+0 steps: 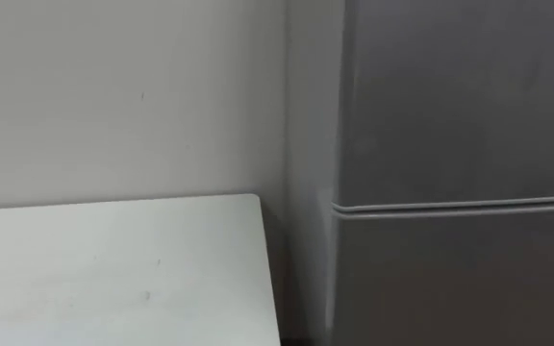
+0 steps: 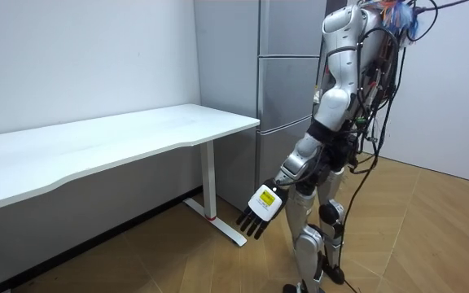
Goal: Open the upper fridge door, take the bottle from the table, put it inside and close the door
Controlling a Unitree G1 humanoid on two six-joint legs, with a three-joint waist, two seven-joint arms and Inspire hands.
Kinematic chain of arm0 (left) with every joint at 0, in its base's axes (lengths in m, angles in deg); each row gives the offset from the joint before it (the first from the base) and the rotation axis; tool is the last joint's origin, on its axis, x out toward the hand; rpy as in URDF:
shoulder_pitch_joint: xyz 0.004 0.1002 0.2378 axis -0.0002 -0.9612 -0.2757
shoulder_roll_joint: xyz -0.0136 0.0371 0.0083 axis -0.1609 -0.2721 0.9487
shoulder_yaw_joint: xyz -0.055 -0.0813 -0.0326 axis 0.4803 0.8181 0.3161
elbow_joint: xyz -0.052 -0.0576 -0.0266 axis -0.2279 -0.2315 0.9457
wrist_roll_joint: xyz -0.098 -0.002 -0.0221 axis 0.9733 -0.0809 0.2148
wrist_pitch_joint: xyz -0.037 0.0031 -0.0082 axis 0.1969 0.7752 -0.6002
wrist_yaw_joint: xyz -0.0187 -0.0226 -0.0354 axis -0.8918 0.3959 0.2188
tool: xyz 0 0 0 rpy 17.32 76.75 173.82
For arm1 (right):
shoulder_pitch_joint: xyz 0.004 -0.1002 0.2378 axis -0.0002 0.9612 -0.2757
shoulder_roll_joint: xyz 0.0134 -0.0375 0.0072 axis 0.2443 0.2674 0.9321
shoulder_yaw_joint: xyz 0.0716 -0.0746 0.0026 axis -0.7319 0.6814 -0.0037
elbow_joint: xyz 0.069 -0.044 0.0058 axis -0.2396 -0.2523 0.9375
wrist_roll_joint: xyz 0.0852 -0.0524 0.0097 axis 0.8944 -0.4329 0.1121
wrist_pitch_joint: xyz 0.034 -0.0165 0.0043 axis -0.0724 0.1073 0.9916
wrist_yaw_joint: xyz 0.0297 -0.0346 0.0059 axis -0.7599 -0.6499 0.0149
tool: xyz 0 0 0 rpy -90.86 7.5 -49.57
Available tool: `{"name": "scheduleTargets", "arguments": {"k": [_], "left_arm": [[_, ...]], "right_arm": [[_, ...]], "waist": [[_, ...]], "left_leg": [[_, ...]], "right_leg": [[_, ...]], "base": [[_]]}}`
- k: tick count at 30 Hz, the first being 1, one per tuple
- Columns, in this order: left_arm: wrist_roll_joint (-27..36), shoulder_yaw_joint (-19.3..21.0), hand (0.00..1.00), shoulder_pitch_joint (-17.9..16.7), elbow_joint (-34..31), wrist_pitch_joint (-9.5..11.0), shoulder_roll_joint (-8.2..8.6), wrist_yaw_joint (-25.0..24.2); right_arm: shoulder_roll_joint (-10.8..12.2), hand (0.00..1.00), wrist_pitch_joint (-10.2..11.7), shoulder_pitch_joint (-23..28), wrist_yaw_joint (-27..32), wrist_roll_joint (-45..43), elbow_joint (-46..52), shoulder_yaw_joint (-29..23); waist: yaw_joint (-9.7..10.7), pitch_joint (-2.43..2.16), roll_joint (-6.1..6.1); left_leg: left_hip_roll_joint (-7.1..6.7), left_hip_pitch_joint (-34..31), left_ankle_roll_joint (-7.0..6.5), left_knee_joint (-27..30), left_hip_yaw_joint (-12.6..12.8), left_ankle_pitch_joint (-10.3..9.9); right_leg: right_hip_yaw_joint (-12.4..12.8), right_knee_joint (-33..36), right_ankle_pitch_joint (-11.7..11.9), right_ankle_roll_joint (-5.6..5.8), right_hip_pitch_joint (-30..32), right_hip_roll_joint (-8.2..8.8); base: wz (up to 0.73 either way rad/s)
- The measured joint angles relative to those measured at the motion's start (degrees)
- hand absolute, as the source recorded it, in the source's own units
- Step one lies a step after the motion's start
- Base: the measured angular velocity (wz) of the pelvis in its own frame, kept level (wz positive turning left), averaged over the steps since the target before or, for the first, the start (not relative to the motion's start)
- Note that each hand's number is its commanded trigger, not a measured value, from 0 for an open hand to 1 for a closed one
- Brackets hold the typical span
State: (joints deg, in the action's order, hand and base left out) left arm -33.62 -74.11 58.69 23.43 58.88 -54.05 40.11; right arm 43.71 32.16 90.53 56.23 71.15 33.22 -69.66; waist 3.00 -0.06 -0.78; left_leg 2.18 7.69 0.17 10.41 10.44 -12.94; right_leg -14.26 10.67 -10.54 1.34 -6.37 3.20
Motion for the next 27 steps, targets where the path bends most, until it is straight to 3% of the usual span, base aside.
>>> {"name": "scheduleTargets", "arguments": {"k": [7,12,18,27], "left_arm": [[0.88,-0.43,0.0,-0.13,2.31,1.43,0.06,1.46],[0.94,-1.73,0.0,-0.32,5.27,2.24,0.26,3.46],[0.91,-4.8,0.0,-0.26,6.31,2.29,0.95,3.72],[0.2,-4.96,0.0,-0.19,6.28,2.3,1.99,4.24]], "right_arm": [[2.63,0.0,-0.1,2.12,-4.04,-1.16,-8.4,2.6],[3.96,0.0,0.01,3.26,-7.36,-3.64,-11.49,6.18],[4.67,0.0,-0.15,3.42,-12.15,-9.41,-15.35,11.45],[5.07,0.0,-0.17,3.43,-19.79,-19.45,-18.0,15.62]], "waist": [[-0.04,-0.03,0.94],[0.04,0.08,1.3],[-0.02,0.12,1.41],[-0.61,-0.04,2.22]], "left_leg": [[0.04,0.26,0.15,-0.04,0.08,-0.25],[0.06,1.38,0.44,-0.15,0.19,-0.7],[0.14,1.17,0.55,-0.1,0.15,-0.8],[0.17,1.04,0.54,0.35,0.2,-1.02]], "right_leg": [[0.09,0.16,-0.06,-0.02,-0.14,-0.14],[0.29,1.43,-1.48,-0.05,-0.32,-0.01],[0.21,1.09,-1.59,-0.08,-0.38,-0.1],[0.22,1.11,-1.6,-0.06,-0.51,-0.17]], "base": [[-0.02],[-0.02],[0.0],[0.0]]}}
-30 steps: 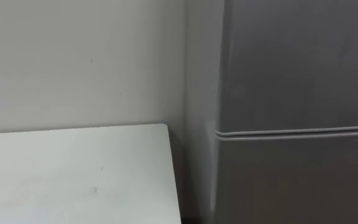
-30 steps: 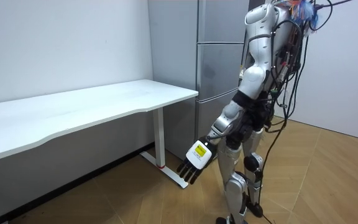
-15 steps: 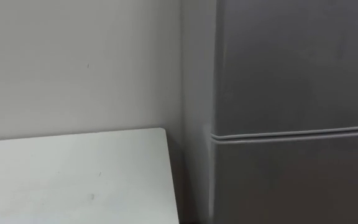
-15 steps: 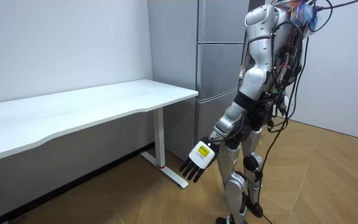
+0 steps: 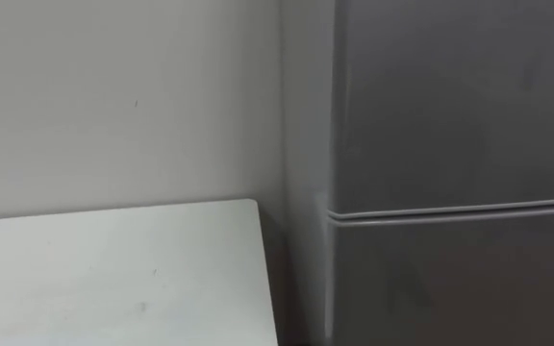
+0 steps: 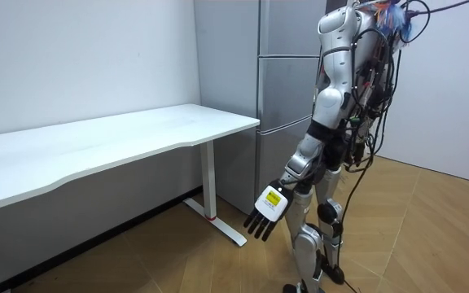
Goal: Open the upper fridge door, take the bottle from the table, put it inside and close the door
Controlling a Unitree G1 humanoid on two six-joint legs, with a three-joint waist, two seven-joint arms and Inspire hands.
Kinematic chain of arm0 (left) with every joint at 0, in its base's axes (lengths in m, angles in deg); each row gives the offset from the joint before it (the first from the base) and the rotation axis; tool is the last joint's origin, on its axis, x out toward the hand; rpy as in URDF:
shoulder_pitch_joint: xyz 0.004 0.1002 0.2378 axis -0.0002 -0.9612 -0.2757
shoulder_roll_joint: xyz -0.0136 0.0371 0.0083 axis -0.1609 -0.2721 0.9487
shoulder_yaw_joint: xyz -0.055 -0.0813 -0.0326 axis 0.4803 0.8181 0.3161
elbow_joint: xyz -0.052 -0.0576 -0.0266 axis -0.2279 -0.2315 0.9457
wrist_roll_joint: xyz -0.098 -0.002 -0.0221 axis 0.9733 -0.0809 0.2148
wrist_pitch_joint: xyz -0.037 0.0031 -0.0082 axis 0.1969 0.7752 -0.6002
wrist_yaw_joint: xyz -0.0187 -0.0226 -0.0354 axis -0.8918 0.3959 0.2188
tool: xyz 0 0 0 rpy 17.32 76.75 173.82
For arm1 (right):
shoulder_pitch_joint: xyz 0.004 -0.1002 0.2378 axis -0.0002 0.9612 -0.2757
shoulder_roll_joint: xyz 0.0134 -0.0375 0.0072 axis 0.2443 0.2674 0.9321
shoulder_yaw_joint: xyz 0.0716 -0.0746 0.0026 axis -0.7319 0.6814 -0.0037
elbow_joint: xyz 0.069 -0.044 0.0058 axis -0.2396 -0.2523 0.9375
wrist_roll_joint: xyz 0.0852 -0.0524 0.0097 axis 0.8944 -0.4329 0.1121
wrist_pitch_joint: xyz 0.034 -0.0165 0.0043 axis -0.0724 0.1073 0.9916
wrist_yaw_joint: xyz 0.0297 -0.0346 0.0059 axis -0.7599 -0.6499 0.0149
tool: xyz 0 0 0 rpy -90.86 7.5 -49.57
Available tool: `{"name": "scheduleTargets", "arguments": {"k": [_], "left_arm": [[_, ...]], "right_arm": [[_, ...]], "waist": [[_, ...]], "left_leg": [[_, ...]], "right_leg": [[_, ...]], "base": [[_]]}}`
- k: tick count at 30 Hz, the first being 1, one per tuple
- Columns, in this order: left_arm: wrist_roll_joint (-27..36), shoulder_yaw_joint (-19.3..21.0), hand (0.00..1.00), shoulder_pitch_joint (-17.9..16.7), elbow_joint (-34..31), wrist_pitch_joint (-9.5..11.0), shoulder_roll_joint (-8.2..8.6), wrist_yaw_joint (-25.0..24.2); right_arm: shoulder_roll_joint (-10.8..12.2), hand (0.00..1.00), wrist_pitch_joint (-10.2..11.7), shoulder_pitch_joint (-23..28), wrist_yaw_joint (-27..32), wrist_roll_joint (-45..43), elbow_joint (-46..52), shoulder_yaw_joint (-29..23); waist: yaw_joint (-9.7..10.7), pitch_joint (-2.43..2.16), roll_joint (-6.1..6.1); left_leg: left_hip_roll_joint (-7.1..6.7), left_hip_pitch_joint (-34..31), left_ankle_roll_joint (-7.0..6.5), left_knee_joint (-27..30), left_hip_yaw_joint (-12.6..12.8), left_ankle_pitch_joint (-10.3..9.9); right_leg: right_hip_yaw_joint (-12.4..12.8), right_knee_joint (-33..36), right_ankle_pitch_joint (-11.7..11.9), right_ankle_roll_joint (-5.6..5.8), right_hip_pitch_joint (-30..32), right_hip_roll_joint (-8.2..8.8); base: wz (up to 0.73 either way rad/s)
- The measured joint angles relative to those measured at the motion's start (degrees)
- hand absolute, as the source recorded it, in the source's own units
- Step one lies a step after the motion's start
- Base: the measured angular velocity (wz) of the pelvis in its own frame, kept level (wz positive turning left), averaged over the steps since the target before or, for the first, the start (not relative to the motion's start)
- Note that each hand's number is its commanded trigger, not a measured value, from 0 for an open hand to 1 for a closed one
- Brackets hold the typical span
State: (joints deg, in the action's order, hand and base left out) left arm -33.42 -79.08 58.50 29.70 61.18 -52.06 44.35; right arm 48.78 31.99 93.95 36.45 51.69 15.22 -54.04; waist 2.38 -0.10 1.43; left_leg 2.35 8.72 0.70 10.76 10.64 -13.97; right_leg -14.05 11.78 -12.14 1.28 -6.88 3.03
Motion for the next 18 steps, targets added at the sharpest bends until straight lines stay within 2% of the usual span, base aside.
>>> {"name": "scheduleTargets", "arguments": {"k": [10,16,18], "left_arm": [[-1.83,-3.61,0.0,1.42,0.4,0.26,-0.01,-0.78],[-2.58,-5.38,0.0,3.37,2.09,0.42,-0.08,-0.93],[-2.64,-5.43,0.0,3.93,2.59,0.45,-0.19,-1.01]], "right_arm": [[0.58,0.0,-0.78,-2.08,-8.88,-12.82,-1.48,5.63],[0.74,0.0,-0.78,-3.19,-12.45,-16.76,-1.65,8.17],[0.75,0.0,-0.69,-4.08,-13.23,-18.71,-2.7,8.32]], "waist": [[-0.96,0.03,-0.01],[-1.25,0.17,-0.5],[-1.31,0.24,-1.04]], "left_leg": [[-0.07,-0.25,-0.01,0.23,-0.24,-0.01],[-0.06,-0.53,0.0,0.55,-0.52,0.0],[-0.06,-0.46,-0.01,0.58,-0.51,0.0]], "right_leg": [[-0.37,0.19,-0.31,0.02,0.21,0.25],[-0.48,0.08,-0.31,0.01,0.31,0.22],[-0.44,0.1,-0.3,0.0,0.45,0.21]], "base": [[0.01],[0.01],[0.0]]}}
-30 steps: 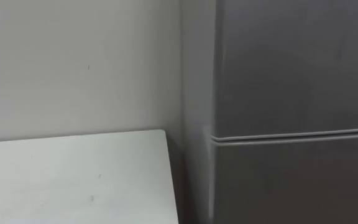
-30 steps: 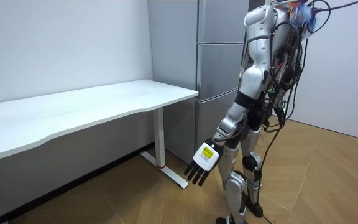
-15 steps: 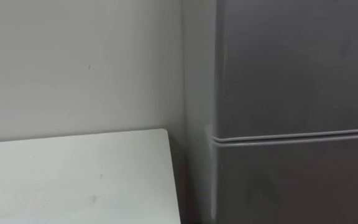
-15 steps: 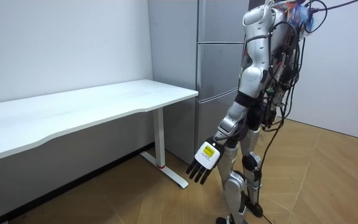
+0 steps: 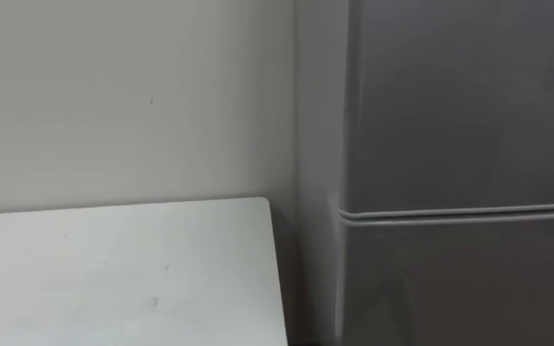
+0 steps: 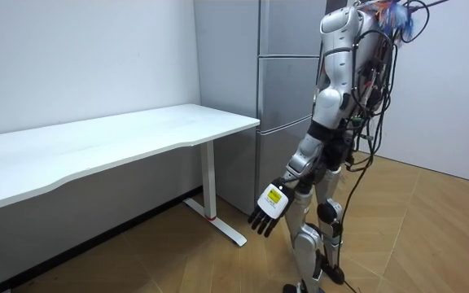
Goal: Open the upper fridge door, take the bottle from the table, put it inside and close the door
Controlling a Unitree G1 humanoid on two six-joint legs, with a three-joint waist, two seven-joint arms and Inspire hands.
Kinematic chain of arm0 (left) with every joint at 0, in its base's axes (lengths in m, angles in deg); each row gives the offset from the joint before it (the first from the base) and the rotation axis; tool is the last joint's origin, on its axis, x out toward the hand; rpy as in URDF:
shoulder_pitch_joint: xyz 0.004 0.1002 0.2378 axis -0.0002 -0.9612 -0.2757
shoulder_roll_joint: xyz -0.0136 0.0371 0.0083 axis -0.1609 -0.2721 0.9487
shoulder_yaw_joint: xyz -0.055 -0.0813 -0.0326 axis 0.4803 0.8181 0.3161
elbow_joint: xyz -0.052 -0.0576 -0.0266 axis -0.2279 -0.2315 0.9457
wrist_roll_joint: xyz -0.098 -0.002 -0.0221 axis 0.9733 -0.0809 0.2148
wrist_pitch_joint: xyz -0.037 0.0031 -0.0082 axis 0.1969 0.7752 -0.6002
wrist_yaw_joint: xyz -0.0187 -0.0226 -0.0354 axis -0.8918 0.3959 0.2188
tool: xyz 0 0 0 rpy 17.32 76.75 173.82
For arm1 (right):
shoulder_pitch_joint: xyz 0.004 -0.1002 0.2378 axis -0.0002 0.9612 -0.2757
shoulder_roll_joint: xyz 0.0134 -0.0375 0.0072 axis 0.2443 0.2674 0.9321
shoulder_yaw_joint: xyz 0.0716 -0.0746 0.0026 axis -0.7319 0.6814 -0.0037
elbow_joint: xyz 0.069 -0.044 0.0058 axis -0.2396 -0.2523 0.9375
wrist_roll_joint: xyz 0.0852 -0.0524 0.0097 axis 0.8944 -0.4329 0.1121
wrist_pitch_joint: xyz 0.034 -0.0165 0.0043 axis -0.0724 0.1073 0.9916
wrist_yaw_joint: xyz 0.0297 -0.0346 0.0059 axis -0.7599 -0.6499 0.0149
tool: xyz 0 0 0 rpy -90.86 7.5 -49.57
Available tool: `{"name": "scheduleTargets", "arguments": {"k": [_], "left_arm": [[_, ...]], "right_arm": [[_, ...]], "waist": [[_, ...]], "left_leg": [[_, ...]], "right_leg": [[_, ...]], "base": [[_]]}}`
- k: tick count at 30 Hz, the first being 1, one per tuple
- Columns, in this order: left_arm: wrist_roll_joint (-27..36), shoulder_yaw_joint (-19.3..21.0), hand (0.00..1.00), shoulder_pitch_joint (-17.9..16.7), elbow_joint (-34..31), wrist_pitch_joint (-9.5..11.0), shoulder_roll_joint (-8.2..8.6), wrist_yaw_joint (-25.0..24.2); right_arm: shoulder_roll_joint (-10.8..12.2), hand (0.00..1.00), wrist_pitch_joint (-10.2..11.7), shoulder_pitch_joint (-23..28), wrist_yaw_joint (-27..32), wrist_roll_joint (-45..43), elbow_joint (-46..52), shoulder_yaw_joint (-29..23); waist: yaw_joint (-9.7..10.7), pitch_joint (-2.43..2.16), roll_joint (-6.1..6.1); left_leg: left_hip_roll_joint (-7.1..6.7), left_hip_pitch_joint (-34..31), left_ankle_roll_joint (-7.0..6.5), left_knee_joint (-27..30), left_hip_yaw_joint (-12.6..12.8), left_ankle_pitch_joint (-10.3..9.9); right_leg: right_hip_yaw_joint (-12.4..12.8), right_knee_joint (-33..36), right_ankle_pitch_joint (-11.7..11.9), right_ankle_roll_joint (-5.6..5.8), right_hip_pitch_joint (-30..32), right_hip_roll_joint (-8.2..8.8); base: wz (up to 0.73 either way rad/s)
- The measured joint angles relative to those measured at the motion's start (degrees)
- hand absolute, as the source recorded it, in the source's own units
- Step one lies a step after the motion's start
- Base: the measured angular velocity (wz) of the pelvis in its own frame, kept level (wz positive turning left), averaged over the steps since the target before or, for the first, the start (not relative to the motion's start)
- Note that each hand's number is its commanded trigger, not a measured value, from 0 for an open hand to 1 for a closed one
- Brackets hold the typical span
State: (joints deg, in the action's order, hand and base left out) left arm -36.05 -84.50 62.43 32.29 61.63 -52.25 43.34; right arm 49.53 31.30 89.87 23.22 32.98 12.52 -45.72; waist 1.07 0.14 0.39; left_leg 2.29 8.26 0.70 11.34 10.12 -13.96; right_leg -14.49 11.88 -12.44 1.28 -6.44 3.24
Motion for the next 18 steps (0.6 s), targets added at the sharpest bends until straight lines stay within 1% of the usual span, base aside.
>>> {"name": "scheduleTargets", "arguments": {"k": [1,3,5,8,11,14,15,18], "left_arm": [[0.0,0.0,0.0,0.03,0.02,0.01,-0.08,-0.04],[-0.03,0.01,0.0,0.16,0.12,0.03,-0.47,-0.37],[-0.06,0.03,0.0,0.87,0.2,0.03,-0.69,-0.85],[-0.43,0.02,0.0,1.08,0.34,0.03,-0.84,-1.21],[-2.4,0.02,0.0,1.22,0.32,0.03,-0.85,-1.29],[-4.32,0.02,0.0,1.48,0.21,0.03,-0.85,-1.3],[-5.07,0.02,0.0,1.82,0.21,0.03,-0.85,-1.29],[-5.85,0.03,0.0,2.38,0.19,0.03,-0.79,-1.29]], "right_arm": [[0.01,0.0,0.02,-0.3,-0.34,-0.35,-0.51,0.02],[0.01,0.0,0.0,-0.92,-1.58,-1.42,-1.08,0.07],[0.01,0.0,0.0,-1.12,-2.0,-1.51,-1.13,0.36],[-0.05,0.0,0.0,-1.24,-2.9,-1.5,-1.15,0.41],[-0.18,0.0,-0.04,-1.24,-4.02,-1.49,-1.15,0.44],[-0.24,0.0,-0.06,-1.45,-4.95,-1.37,-1.35,0.49],[-0.31,0.0,-0.08,-1.58,-5.61,-1.33,-1.63,0.49],[-0.67,0.0,-0.09,-2.34,-6.83,-1.26,-2.86,0.49]], "waist": [[-0.09,0.02,-0.17],[-0.33,0.22,-0.74],[-0.36,0.23,-0.92],[-0.78,0.24,-0.96],[-1.19,0.24,-0.95],[-1.23,0.23,-0.98],[-1.22,0.22,-0.97],[-1.38,0.21,-0.94]], "left_leg": [[0.0,-0.03,0.0,0.0,0.0,0.0],[0.0,-0.21,0.0,0.01,0.0,0.0],[-0.01,-0.56,0.0,0.06,0.01,0.0],[0.0,-0.81,0.0,0.06,0.03,0.0],[0.02,-1.01,0.0,0.09,0.0,0.0],[0.01,-1.69,0.0,0.45,-0.22,0.0],[-0.02,-1.8,0.0,0.44,-0.68,0.0],[-0.02,-1.8,0.0,0.45,-0.82,0.0]], "right_leg": [[-0.01,-0.01,0.0,0.0,0.0,0.0],[-0.02,-0.09,0.01,0.0,0.0,-0.01],[-0.09,-0.14,0.01,0.01,0.14,-0.01],[-0.06,-0.13,0.03,0.0,0.44,-0.02],[-0.2,-0.11,0.04,-0.01,0.4,-0.05],[-0.95,-0.12,0.03,-0.01,0.55,0.07],[-1.33,-0.12,0.02,0.0,0.56,0.12],[-1.43,-0.21,-0.02,-0.01,0.56,0.11]], "base": [[0.0],[0.0],[0.0],[0.0],[0.02],[0.1],[0.13],[0.03]]}}
